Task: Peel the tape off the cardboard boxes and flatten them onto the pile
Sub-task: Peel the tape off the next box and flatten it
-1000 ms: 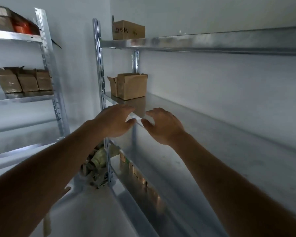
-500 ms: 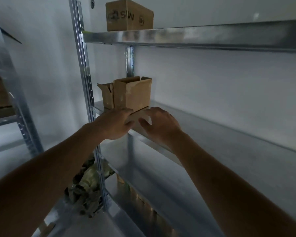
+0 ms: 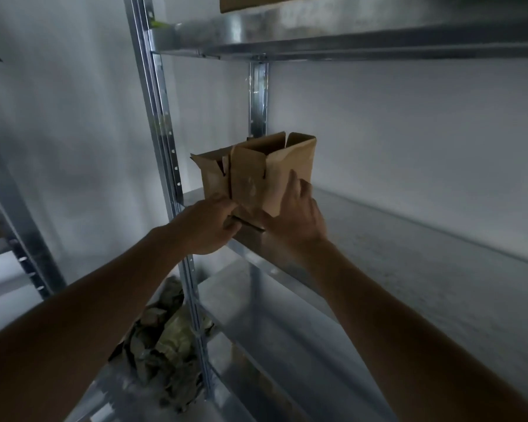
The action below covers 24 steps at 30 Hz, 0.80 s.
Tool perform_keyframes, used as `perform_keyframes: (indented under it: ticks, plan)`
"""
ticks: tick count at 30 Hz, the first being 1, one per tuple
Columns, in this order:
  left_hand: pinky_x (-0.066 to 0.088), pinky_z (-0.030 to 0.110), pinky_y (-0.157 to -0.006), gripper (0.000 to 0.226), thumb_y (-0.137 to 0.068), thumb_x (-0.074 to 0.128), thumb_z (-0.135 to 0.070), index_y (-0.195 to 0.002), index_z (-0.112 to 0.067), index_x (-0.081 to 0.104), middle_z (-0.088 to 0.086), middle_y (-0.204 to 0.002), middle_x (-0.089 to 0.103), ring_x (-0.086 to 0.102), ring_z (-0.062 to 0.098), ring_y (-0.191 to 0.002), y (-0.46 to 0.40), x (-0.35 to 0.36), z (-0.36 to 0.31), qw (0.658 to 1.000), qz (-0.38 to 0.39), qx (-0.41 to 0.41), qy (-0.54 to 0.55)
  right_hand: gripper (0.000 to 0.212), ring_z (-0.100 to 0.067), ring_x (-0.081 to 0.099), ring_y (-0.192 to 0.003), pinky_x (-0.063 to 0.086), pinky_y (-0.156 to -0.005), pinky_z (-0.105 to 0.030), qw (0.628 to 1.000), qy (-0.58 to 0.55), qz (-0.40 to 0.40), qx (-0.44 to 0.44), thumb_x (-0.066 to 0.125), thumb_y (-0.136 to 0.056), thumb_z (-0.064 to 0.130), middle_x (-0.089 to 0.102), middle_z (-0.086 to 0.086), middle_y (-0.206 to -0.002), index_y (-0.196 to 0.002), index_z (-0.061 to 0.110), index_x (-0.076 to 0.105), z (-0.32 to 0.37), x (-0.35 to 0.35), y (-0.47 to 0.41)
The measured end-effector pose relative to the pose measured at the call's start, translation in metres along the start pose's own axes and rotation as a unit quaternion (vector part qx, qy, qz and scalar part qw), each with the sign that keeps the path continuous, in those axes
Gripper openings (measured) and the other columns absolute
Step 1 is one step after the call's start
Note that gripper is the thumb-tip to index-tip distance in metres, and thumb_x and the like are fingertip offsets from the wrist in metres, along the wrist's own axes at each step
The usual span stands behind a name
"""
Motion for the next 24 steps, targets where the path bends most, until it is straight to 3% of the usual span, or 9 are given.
perform_keyframes:
  ticks: [4, 7, 10, 13, 16, 19, 22, 24]
  plan:
    - [0.059, 0.043, -0.086, 0.016, -0.103, 0.061, -0.031, -0.112, -0.018, 0.060, 0.002, -0.107, 0.066, 0.068, 0.019, -0.091, -0.017, 0.003, 0.030, 1.000, -0.002, 0.018, 0.001, 0.110, -0.043, 0.041, -0.140, 0.050, -0.104, -0.058, 0.992, -0.075, -0.098, 0.038, 0.062, -0.086, 0.075, 0.016, -0.018, -0.161, -0.158, 0.030, -0.009, 0.009, 0.009, -0.024]
    - [0.060, 0.044, -0.085, 0.024, -0.102, 0.062, -0.031, -0.119, -0.014, 0.063, 0.005, -0.111, 0.069, 0.069, 0.020, -0.093, -0.030, 0.007, 0.045, 0.999, 0.003, 0.040, 0.013, 0.105, -0.050, 0.039, -0.141, 0.050, -0.101, -0.064, 0.992, -0.069, -0.098, 0.036, 0.067, -0.086, 0.065, 0.003, -0.019, -0.165, -0.157, 0.046, -0.008, 0.018, 0.017, -0.047]
    - [0.060, 0.042, -0.086, 0.034, -0.102, 0.062, -0.032, -0.132, -0.015, 0.061, 0.005, -0.119, 0.069, 0.069, 0.021, -0.097, -0.042, 0.010, 0.054, 0.997, 0.011, 0.068, 0.024, 0.076, -0.045, 0.047, -0.133, 0.055, -0.097, -0.057, 0.993, -0.043, -0.100, 0.056, 0.072, -0.090, 0.045, 0.013, -0.015, -0.163, -0.149, 0.042, 0.024, 0.023, 0.026, -0.066]
    - [0.059, 0.037, -0.085, 0.029, -0.102, 0.062, -0.031, -0.127, -0.016, 0.062, 0.002, -0.113, 0.069, 0.068, 0.018, -0.092, -0.055, 0.009, 0.062, 0.994, 0.016, 0.099, 0.035, 0.043, -0.036, 0.054, -0.120, 0.059, -0.089, -0.052, 0.989, -0.045, -0.137, 0.041, 0.067, -0.093, 0.022, 0.032, -0.009, -0.150, -0.126, 0.033, 0.043, 0.026, 0.024, -0.073]
    - [0.057, 0.028, -0.079, 0.018, -0.102, 0.062, -0.026, -0.117, -0.016, 0.064, -0.002, -0.103, 0.068, 0.066, 0.013, -0.085, -0.064, 0.009, 0.065, 0.990, 0.015, 0.131, 0.040, 0.033, -0.031, 0.057, -0.105, 0.058, -0.080, -0.042, 0.985, -0.015, -0.168, 0.044, 0.062, -0.092, 0.013, 0.038, -0.010, -0.145, -0.119, 0.027, 0.047, 0.016, 0.010, -0.069]
    - [0.049, 0.016, -0.075, 0.021, -0.102, 0.061, -0.023, -0.123, -0.018, 0.062, -0.007, -0.106, 0.065, 0.065, 0.011, -0.086, -0.070, 0.016, 0.061, 0.985, 0.012, 0.164, 0.043, 0.037, -0.026, 0.056, -0.097, 0.045, -0.066, -0.026, 0.975, 0.013, -0.208, 0.075, 0.055, -0.090, -0.001, 0.041, -0.009, -0.145, -0.115, 0.025, 0.050, -0.003, -0.012, -0.060]
    - [0.055, 0.026, -0.083, 0.026, -0.102, 0.061, -0.027, -0.127, -0.019, 0.061, -0.005, -0.111, 0.066, 0.066, 0.011, -0.093, -0.080, 0.031, 0.052, 0.983, 0.044, 0.172, 0.047, 0.039, -0.011, 0.051, -0.086, 0.037, -0.058, -0.018, 0.969, -0.028, -0.225, 0.102, 0.055, -0.084, -0.001, 0.045, -0.007, -0.131, -0.111, 0.025, 0.044, -0.021, -0.020, -0.043]
    - [0.059, 0.032, -0.083, 0.034, -0.101, 0.062, -0.029, -0.135, -0.022, 0.058, -0.004, -0.115, 0.066, 0.066, 0.010, -0.092, -0.086, 0.040, 0.044, 0.981, 0.059, 0.177, 0.047, 0.041, -0.014, 0.051, -0.095, 0.039, -0.059, -0.012, 0.963, -0.085, -0.235, 0.104, 0.062, -0.086, 0.007, 0.045, -0.006, -0.122, -0.115, 0.024, 0.038, -0.029, -0.012, -0.033]
Point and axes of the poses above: each hand's wrist, its own y-axis away from the middle knuckle, its own x-axis out of the palm, z = x × y, the point moved 5 cm from there along -y, towards the middle knuckle
